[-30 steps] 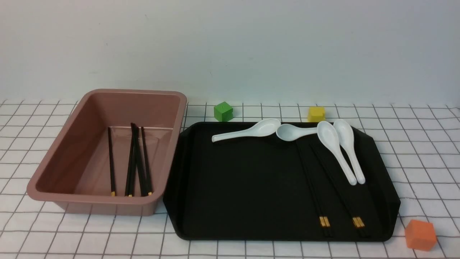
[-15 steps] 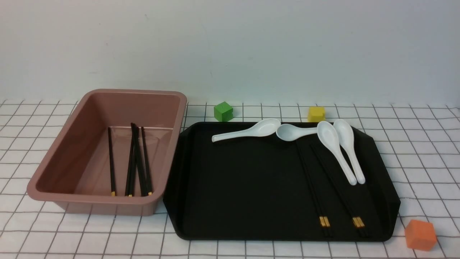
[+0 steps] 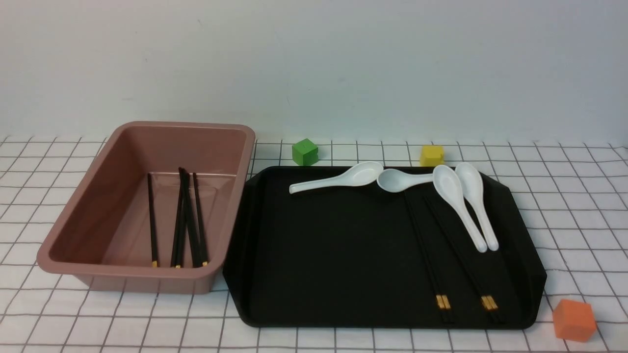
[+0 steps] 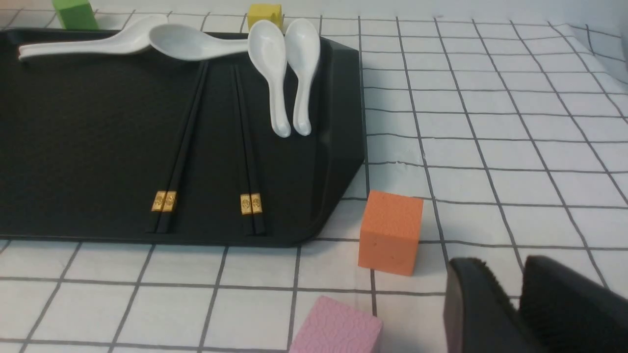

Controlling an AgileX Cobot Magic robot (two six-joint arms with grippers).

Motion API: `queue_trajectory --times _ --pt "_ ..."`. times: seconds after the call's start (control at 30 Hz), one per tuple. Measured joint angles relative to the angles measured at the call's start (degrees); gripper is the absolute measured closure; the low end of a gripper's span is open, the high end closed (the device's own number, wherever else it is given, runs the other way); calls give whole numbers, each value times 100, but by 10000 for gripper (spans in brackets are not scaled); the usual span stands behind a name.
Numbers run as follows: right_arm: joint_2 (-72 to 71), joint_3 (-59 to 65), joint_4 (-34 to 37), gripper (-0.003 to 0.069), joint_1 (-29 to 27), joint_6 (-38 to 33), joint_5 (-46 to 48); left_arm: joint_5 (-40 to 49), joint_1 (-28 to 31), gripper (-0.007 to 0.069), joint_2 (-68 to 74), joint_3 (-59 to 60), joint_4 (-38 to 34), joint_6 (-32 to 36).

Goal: On white black tablecloth take chopsticks from black tray and put them in box.
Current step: 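Move the gripper over the chopsticks on the black tray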

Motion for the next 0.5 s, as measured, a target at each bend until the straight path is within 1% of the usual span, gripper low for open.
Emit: queue_trajectory --times 0.2,0.27,0.33,0.37,0.4,0.47,0.5 --pt "0 0 29 480 0 23 -9 0 0 386 0 0 0 0" --pt "0 6 280 478 0 181 -105 0 0 386 0 0 0 0" --pt "0 26 1093 477 0 726 -345 0 0 386 0 0 0 0" --pt "0 26 1611 475 0 1076 -494 0 0 386 0 0 0 0" --pt "0 26 2323 474 0 1555 -732 0 0 386 0 0 0 0" --pt "0 26 3090 472 0 2024 -962 0 0 386 0 0 0 0" --pt "0 26 3343 470 0 2152 -1030 0 0 386 0 0 0 0"
